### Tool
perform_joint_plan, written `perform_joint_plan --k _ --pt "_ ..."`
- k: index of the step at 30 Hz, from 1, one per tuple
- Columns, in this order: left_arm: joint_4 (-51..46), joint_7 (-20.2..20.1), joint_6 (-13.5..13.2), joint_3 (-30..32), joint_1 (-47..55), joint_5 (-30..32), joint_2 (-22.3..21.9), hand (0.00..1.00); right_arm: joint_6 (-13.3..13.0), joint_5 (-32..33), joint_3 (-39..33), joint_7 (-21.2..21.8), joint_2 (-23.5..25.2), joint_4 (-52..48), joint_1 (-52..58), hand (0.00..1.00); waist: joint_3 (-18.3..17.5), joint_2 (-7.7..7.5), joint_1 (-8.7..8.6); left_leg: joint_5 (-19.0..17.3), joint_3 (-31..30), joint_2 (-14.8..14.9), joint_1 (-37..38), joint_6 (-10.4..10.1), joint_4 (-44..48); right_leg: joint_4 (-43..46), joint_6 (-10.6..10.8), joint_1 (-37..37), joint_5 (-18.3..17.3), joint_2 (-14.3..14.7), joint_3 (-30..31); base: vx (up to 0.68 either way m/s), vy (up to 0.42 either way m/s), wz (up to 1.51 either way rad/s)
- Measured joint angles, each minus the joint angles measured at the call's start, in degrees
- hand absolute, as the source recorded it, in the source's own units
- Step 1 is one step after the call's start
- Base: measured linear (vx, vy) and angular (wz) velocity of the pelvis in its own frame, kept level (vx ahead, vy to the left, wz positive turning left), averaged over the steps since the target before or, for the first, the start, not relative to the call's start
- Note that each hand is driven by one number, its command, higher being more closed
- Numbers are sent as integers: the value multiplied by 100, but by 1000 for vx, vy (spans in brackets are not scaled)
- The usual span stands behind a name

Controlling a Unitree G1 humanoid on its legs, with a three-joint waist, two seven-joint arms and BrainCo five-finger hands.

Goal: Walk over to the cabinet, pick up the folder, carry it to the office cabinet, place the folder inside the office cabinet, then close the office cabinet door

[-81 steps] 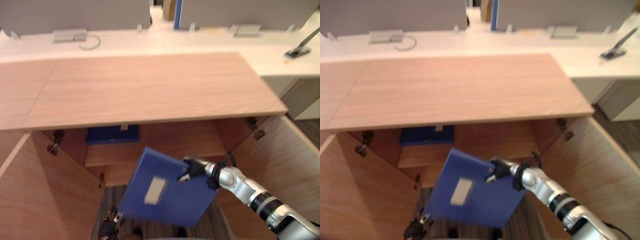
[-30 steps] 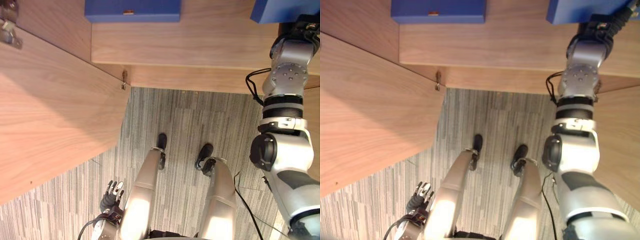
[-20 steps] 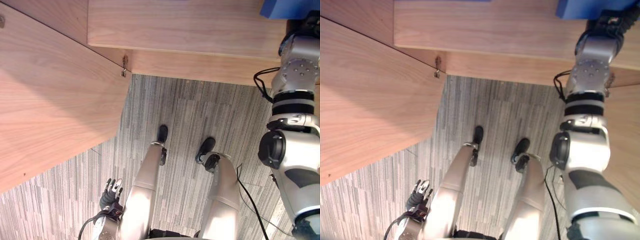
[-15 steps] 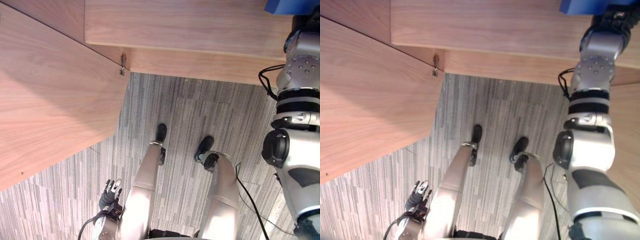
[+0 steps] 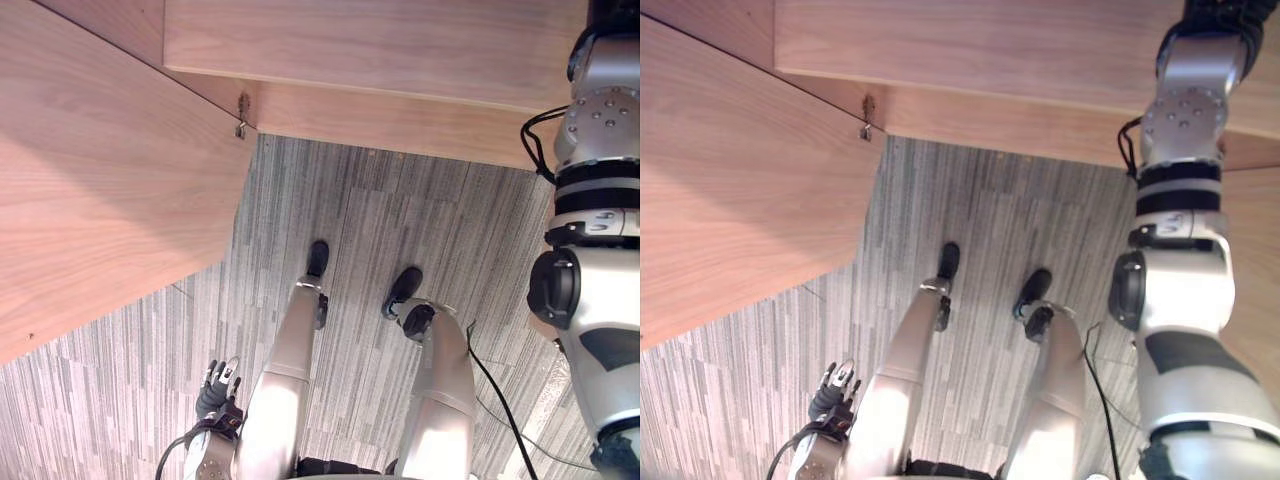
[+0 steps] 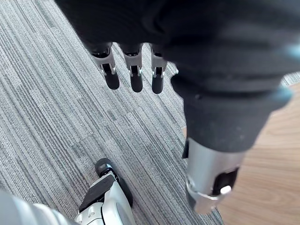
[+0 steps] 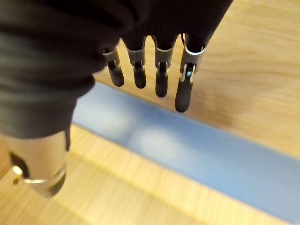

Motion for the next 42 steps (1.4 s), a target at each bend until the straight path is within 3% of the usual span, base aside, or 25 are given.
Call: perform_joint_plan --k 6,11,13,15,21,26,37,42 --pt "127 4 -2 -1 -71 5 20 0 90 -247 207 11 22 94 -48 0 -7 -25 22 174 51 43 442 20 -461 -352 -29 389 143 59 -36 -6 -4 -2" --pt "278 3 -5 1 -158 7 36 0 426 -1003 388 48 37 280 -152 0 -10 -27 15 392 76 113 655 -4 -910 -697 -72 528 318 153 -63 -6 -14 -4" --pt "311 -4 -13 2 -173 7 44 0 773 -1381 680 75 39 687 -148 0 -19 -32 0 512 82 130 853 -25 -1178 -856 -85 662 376 183 -75 -1 -33 -2" --pt "312 -12 -15 4 -172 7 69 0 942 -1587 849 142 35 828 -148 0 -26 -32 3 546 82 158 899 -26 -1254 -939 -96 704 413 217 -86 -3 -11 -5" --pt "318 -120 -6 56 -171 32 90 0 1790 -3545 2099 692 -5 1404 -149 0 -73 -70 34 679 75 249 1001 -58 -1511 -1192 -121 785 541 340 -125 -2 -12 -4" --pt "318 -223 -6 61 -170 33 91 0 1932 -4626 2627 921 -265 1561 -150 0 -86 -68 52 687 73 248 999 -49 -1511 -1222 -125 797 567 344 -132 0 0 0" --pt "340 -259 -64 86 -169 106 79 0 1916 -4745 2643 945 -1384 1743 159 0 -86 -67 42 767 142 231 963 16 -1698 -1433 -76 740 688 344 -98 1 -2 0" --pt "357 -267 -117 124 -168 101 51 0 1904 -5680 2624 935 -1599 1287 424 0 -86 -67 26 768 195 291 936 16 -1762 -1562 -77 710 738 411 -89 22 -37 -7"
